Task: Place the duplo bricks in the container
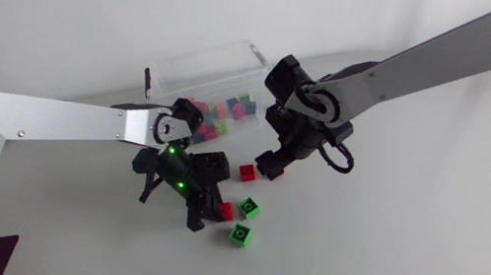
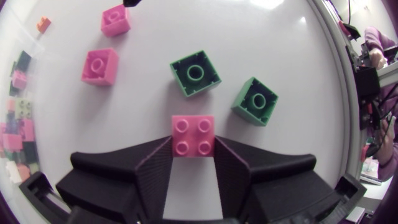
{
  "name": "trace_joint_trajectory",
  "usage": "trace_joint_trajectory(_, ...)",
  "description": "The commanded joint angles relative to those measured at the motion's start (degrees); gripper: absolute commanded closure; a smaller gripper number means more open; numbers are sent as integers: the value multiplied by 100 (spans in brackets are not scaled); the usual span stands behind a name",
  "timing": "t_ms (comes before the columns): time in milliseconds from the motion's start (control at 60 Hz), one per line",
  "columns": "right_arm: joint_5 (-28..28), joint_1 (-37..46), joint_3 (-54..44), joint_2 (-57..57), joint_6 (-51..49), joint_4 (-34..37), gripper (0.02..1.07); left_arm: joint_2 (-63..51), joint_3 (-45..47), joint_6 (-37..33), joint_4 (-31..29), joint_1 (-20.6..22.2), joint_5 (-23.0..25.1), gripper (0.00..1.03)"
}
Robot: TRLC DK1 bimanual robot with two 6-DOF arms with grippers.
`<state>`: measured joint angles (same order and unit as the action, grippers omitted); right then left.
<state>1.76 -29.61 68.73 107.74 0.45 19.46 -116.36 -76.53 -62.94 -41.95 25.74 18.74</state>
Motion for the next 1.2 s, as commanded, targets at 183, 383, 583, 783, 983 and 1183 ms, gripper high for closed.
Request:
trace_joint_trajectory(183,211,-89,440,634,210,5,14,737,16,247,-94,-394,244,87)
trace_joint_trajectory(383,299,-124,554,854,272,-30,33,1221,-2,511,3,-622,367,87)
trace_joint_trajectory(583,351,-168,615,985,324,-109,45,1528,-28,686,47,-772,429,87)
trace_joint_trajectory(783,351,-204,870,1258,333,-57,45,1748,-20,818,117,-904,455,87)
trace_joint_trajectory(983,351,-177,879,1284,342,-109,75,1836,-134,1135,346,-974,455,87)
trace_joint_trajectory(1183,343,-124,730,862,333,-171,78,1748,-503,1794,891,-1167,455,87)
